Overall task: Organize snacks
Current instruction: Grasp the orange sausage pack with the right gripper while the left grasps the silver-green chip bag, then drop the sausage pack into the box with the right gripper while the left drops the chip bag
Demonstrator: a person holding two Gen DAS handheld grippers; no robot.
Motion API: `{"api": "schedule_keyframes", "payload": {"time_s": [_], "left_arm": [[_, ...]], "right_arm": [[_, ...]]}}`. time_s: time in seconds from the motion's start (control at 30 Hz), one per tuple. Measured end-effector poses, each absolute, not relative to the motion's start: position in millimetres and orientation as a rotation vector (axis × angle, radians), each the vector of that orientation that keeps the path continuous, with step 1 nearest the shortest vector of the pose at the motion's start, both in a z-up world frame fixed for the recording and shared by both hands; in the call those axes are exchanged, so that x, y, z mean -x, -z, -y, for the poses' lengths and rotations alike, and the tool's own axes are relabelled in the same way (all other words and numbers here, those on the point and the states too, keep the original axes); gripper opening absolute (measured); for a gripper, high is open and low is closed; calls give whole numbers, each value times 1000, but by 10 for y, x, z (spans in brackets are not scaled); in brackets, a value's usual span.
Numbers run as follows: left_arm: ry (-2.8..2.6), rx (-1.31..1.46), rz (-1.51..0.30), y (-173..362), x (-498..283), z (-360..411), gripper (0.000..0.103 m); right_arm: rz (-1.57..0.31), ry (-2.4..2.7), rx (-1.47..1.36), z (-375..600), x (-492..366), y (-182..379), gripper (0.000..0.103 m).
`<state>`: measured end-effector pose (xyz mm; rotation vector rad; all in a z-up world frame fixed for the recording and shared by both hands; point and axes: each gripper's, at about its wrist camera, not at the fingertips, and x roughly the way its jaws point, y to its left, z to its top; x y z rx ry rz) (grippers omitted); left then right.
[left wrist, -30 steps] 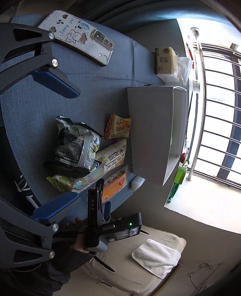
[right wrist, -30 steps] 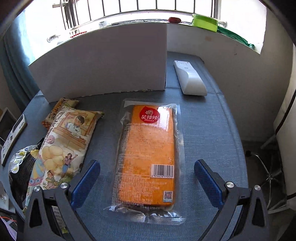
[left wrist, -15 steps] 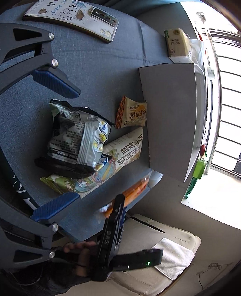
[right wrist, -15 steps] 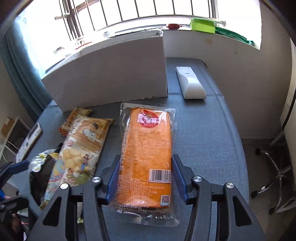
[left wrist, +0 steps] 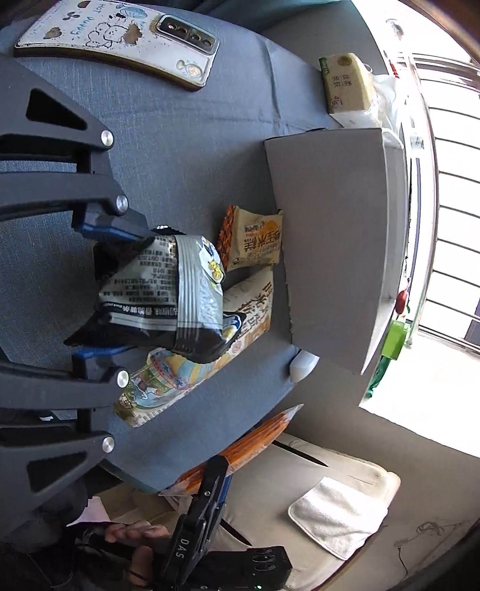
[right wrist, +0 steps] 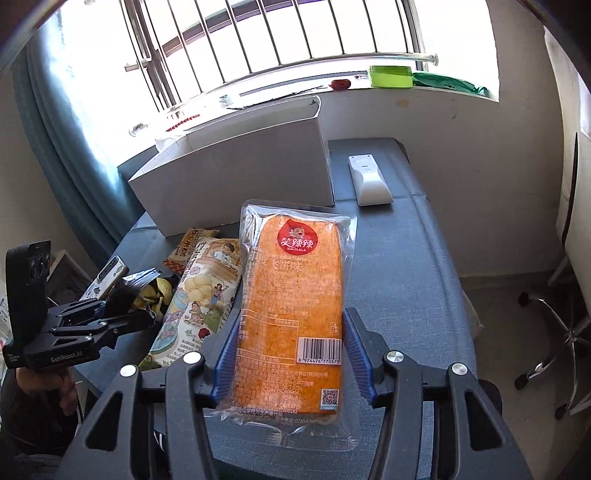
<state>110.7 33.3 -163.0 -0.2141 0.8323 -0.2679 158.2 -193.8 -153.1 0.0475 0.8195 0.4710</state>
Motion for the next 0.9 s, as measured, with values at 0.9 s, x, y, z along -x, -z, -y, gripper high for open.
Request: {"api": "schedule_keyframes", "payload": {"time_s": [0.9], "left_arm": [[60,199,-566,392,-3127,-1013,52]], "right_arm": [[-649,-535,-4,866,-3602,377,62]]}}
